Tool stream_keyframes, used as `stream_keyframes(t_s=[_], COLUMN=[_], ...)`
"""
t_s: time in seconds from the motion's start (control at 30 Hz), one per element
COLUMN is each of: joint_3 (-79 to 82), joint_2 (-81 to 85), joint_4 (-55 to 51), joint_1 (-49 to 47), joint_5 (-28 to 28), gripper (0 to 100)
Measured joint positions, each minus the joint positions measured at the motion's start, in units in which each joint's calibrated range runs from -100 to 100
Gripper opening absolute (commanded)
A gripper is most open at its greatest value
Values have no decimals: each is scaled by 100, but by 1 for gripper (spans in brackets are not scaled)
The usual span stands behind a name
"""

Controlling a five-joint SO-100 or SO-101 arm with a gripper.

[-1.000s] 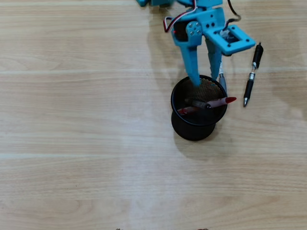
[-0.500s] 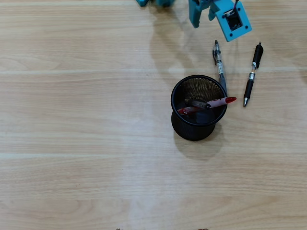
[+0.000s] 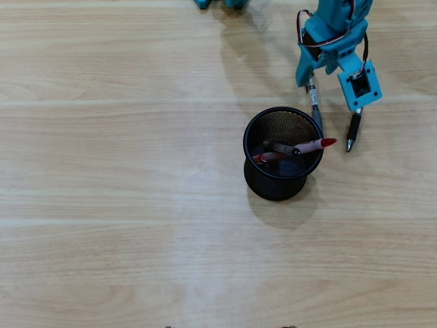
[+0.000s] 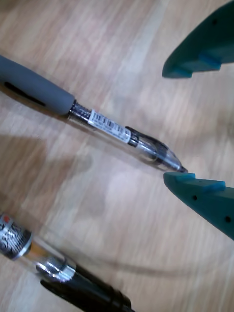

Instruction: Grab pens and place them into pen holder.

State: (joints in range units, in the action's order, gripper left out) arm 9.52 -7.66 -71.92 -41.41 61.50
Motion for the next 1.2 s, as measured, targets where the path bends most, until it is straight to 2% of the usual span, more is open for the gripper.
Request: stream_keyframes(t_s=[0.5,0.87,1.0,1.13,1.2], joint_3=[0,505,505,487,496], joint_2=[-863,-838,-838,-829,-838], joint_4=[792,1361,1361,1361,1370], joint_1=[34,84,84,160,152], joint_5=[0,0,0,0,10], gripper=[25,25,17,1,2])
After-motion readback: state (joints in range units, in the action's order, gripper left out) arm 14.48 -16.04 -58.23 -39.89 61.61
